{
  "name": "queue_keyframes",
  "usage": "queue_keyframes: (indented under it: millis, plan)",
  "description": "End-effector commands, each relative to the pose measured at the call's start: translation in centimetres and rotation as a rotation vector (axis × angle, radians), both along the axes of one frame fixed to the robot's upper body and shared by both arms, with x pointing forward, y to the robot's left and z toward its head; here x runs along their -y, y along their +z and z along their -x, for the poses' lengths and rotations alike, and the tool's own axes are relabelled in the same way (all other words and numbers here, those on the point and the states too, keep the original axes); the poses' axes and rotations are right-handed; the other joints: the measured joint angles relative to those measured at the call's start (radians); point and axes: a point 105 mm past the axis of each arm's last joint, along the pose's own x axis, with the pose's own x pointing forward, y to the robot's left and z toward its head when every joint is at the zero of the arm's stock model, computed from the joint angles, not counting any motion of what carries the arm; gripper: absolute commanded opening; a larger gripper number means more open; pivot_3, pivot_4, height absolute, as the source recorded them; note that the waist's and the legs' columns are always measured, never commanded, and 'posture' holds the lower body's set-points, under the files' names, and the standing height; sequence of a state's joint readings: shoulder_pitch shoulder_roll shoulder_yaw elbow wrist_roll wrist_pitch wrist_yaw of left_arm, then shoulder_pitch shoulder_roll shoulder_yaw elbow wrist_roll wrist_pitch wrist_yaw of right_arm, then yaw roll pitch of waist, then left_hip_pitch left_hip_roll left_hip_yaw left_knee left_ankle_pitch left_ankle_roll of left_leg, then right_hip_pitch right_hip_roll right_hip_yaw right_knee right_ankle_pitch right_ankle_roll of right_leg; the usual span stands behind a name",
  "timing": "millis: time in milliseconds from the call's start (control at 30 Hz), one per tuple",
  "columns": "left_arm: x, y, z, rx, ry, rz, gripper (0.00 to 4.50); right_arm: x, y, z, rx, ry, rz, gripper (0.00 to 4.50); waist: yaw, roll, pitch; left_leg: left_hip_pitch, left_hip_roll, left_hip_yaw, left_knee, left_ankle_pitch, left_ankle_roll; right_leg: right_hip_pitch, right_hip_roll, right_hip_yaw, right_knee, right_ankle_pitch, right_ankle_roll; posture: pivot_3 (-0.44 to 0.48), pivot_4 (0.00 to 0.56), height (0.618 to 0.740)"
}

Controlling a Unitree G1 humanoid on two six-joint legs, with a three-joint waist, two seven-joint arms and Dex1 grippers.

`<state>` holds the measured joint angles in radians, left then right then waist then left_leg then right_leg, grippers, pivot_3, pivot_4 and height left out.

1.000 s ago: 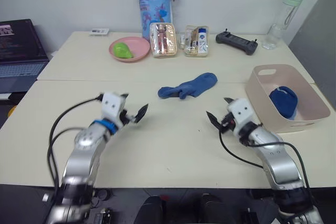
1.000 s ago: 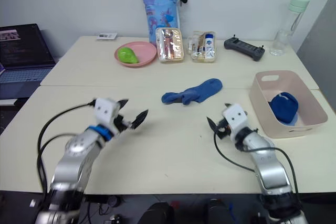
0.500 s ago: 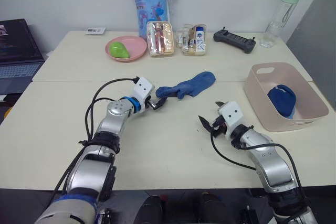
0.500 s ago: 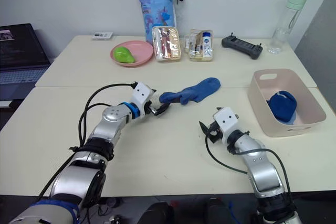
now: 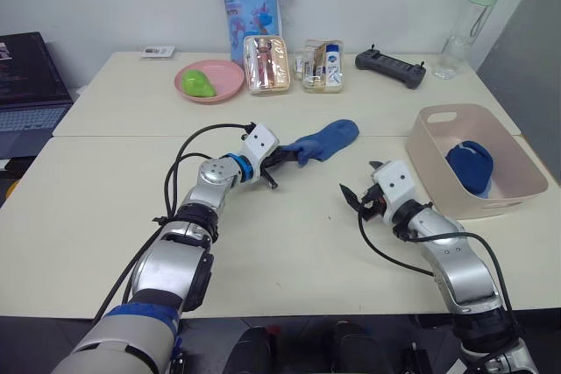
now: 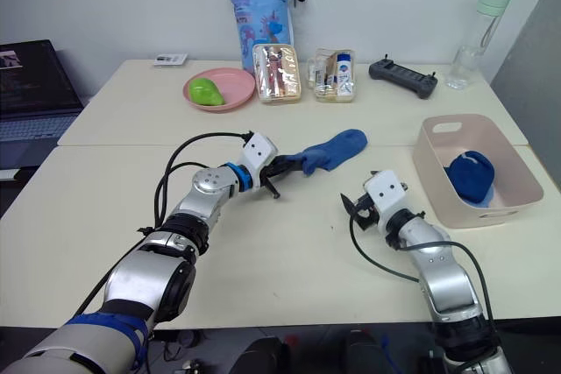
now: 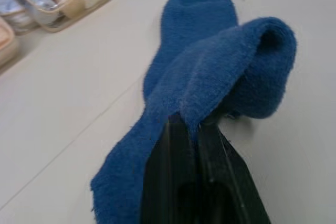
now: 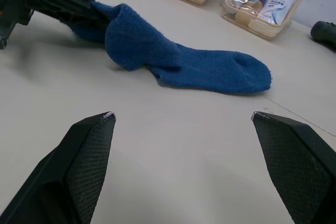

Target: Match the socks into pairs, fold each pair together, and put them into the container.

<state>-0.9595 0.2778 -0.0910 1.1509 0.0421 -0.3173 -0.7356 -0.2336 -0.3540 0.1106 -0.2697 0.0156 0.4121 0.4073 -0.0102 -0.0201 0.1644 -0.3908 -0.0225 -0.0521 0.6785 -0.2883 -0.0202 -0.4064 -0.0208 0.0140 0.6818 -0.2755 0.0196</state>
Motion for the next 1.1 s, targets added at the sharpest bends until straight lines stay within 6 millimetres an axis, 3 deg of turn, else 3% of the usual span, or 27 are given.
queue_keyframes:
  millis: [33, 267, 367, 500, 567, 700, 767, 900, 1100]
  plan:
    - [1.1, 3.1, -0.3, 0.072, -0.061, 0.029, 0.02, 0.7, 1.5, -0.5, 0.054, -0.016, 0.002, 4.5, 0.0, 0.0, 0.0, 0.0, 0.0, 0.0, 0.0, 0.0, 0.0, 0.0, 0.0, 0.0, 0.0, 0.0, 0.0, 0.0, 0.15, 0.74]
    - [4.3, 6.7, 2.5, 0.112, -0.262, 0.098, 0.02, 2.9, 1.6, 0.1, 0.05, -0.029, 0.033, 4.5, 0.001, 0.0, 0.0, -0.001, 0.0, 0.0, 0.0, 0.0, 0.0, 0.0, 0.0, 0.002, -0.001, 0.0, 0.0, 0.0, 0.15, 0.74]
    - [5.3, 9.1, 4.0, 0.076, -0.291, 0.246, 0.02, 4.3, 0.9, 0.5, 0.027, -0.05, 0.069, 4.5, 0.0, 0.0, 0.0, -0.001, 0.0, -0.001, 0.001, 0.0, 0.0, 0.0, -0.001, 0.003, -0.001, 0.0, 0.0, 0.0, 0.15, 0.74]
    - [5.0, 9.9, 8.1, -0.078, -0.39, 0.346, 0.02, 6.2, 1.0, 0.7, 0.023, -0.093, 0.101, 4.5, -0.017, 0.0, 0.0, -0.001, 0.001, -0.001, 0.001, 0.0, 0.0, 0.0, -0.001, 0.004, 0.0, 0.0, 0.0, 0.0, 0.15, 0.74]
    - [3.9, 9.2, 9.3, -0.062, -0.353, 0.301, 0.02, 6.7, 1.0, 0.6, 0.024, -0.109, 0.105, 4.5, -0.025, 0.001, 0.0, 0.0, 0.001, -0.002, 0.001, 0.0, 0.0, 0.0, 0.0, 0.003, 0.001, 0.0, 0.0, 0.0, 0.15, 0.74]
    - [1.8, 4.0, 11.2, -0.036, -0.275, 0.067, 0.02, 5.9, 0.9, 0.4, 0.021, -0.075, 0.086, 4.5, -0.027, 0.003, -0.002, 0.008, 0.002, 0.0, -0.003, 0.0, 0.0, 0.004, 0.001, 0.006, 0.001, 0.0, 0.0, 0.0, 0.15, 0.74]
    - [1.2, 2.9, 11.9, 0.019, -0.275, 0.003, 0.02, 4.9, 0.7, 0.4, 0.019, -0.049, 0.082, 4.5, -0.019, 0.003, -0.002, 0.007, 0.002, 0.0, -0.003, 0.0, 0.0, 0.004, 0.001, 0.005, 0.001, 0.0, 0.0, 0.0, 0.15, 0.74]
    - [-0.4, -1.7, 13.9, 0.19, -0.314, -0.358, 0.02, 4.0, 0.1, 0.3, -0.011, 0.053, 0.104, 4.5, -0.013, 0.003, -0.002, 0.006, 0.001, 0.0, -0.002, 0.0, 0.0, 0.004, -0.001, 0.006, -0.001, 0.0, -0.001, 0.0, 0.15, 0.74]
    - [-3.9, -3.1, 14.6, 0.175, -0.252, -0.487, 0.02, 2.4, 0.1, 0.8, -0.066, 0.186, 0.079, 4.5, -0.007, 0.003, -0.002, 0.006, 0.001, 0.0, -0.002, 0.0, 0.0, 0.004, -0.001, 0.005, -0.001, 0.0, -0.001, 0.0, 0.15, 0.74]
